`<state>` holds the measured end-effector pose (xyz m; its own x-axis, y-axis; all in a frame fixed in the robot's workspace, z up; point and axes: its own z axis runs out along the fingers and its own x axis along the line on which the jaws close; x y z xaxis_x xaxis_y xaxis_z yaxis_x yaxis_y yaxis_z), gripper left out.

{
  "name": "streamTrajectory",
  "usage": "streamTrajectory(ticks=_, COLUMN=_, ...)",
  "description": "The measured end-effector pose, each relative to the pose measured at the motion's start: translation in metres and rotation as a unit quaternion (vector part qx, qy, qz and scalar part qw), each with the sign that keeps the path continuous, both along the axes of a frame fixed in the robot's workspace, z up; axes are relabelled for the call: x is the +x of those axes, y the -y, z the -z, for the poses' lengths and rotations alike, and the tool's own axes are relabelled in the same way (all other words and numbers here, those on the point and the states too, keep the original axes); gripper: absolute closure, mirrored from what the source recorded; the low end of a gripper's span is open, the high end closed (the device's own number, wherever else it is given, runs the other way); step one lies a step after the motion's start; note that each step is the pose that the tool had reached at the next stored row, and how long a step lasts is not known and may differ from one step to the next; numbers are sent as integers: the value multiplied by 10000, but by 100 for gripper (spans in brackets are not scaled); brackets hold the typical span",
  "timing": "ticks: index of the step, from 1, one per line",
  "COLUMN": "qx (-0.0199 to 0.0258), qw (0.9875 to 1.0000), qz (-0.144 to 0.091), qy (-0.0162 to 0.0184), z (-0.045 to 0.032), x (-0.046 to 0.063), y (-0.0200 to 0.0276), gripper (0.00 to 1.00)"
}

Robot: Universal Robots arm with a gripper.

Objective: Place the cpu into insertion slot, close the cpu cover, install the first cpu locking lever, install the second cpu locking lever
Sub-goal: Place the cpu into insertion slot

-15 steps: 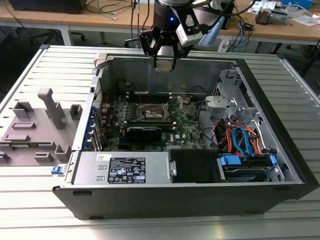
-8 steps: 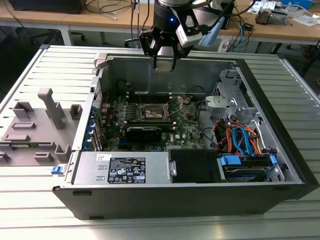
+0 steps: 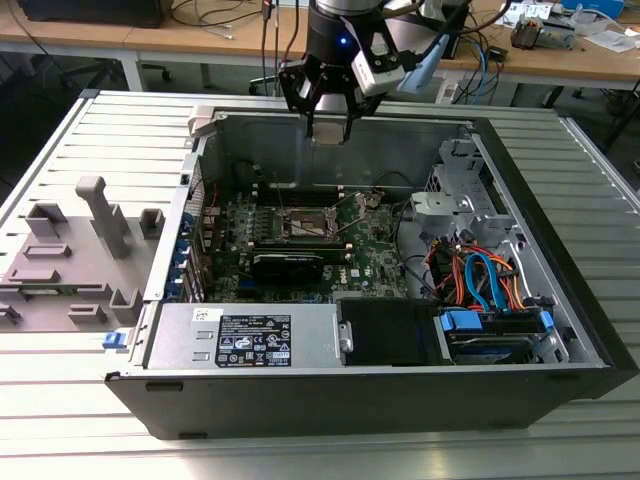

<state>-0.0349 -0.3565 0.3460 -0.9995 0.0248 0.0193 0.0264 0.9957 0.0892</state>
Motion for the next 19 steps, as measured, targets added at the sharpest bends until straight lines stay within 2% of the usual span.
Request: streamTrajectory(ticks=19, qx=0, qw=10000, qz=0, qy=0, z=44, x=0, y=15, gripper=45)
